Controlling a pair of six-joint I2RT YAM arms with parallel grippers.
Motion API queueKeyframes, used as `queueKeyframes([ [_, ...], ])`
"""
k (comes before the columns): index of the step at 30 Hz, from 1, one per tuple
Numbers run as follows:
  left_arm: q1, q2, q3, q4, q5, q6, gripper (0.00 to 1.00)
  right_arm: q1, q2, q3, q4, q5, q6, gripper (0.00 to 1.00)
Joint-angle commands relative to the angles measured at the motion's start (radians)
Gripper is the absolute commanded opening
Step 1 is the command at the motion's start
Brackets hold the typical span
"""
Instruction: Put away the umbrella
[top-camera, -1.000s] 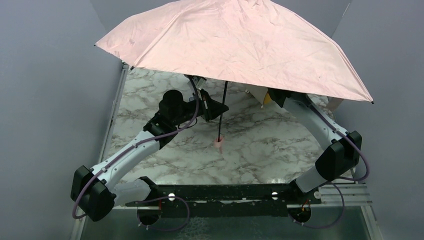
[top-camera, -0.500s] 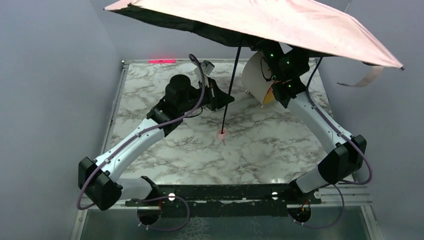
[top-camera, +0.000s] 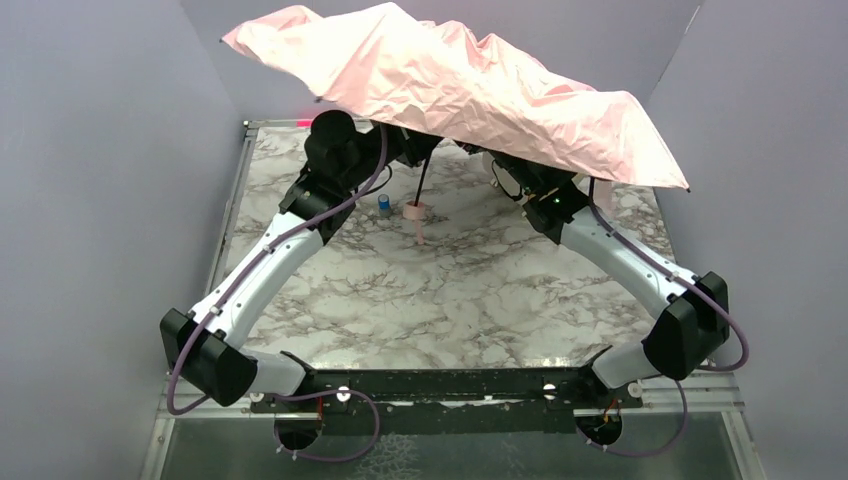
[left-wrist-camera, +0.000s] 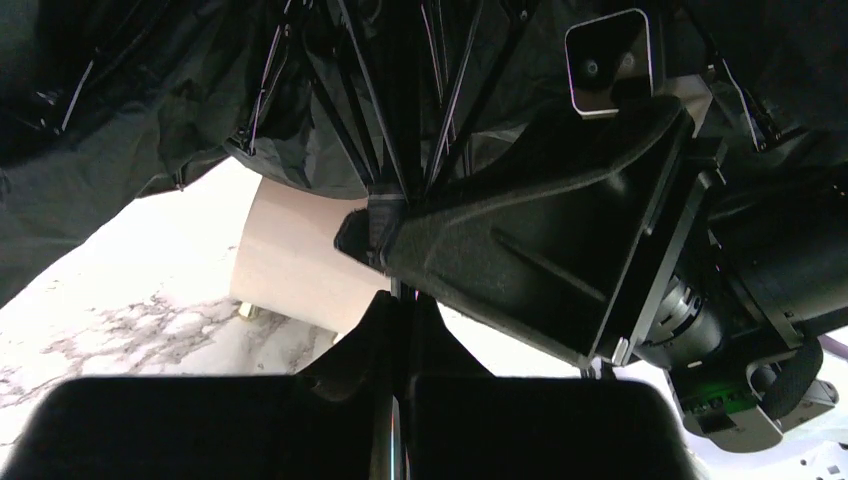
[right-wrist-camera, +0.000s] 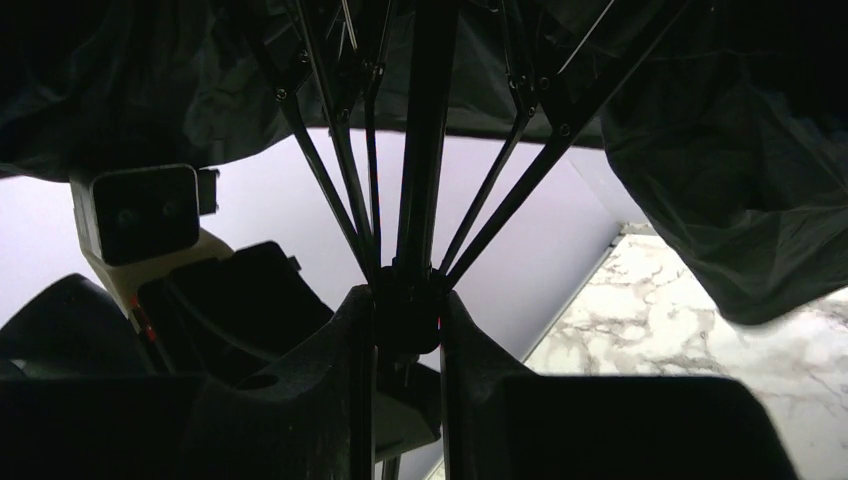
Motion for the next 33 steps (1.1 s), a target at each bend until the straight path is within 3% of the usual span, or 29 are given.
queueKeyframes([
  [1, 0.019, -0.025, 0.067, 0.226, -0.057, -0.024, 0.00, -0.004, 0.021, -0.048, -0.080, -0.056, -0.035, 0.01],
  [11, 0.019, -0.105, -0.020, 0.166, -0.067, 0.043, 0.01, 0.004, 0.075, 0.061, -0.050, -0.082, 0.040, 0.01],
  [15, 0.019, -0.167, -0.035, 0.075, -0.091, 0.086, 0.00, 0.033, 0.128, 0.208, -0.062, -0.085, 0.061, 0.01],
  [20, 0.019, -0.259, 0.010, -0.117, -0.168, 0.133, 0.00, 0.157, 0.176, 0.358, -0.157, -0.024, 0.023, 0.00],
  [28, 0.019, -0.337, 0.133, -0.589, -0.186, 0.109, 0.00, 0.335, 0.099, 0.180, -0.218, 0.121, 0.111, 0.00],
  [33, 0.019, -0.407, 0.071, -0.773, -0.149, 0.035, 0.00, 0.393, 0.049, 0.045, -0.229, 0.138, 0.169, 0.01],
])
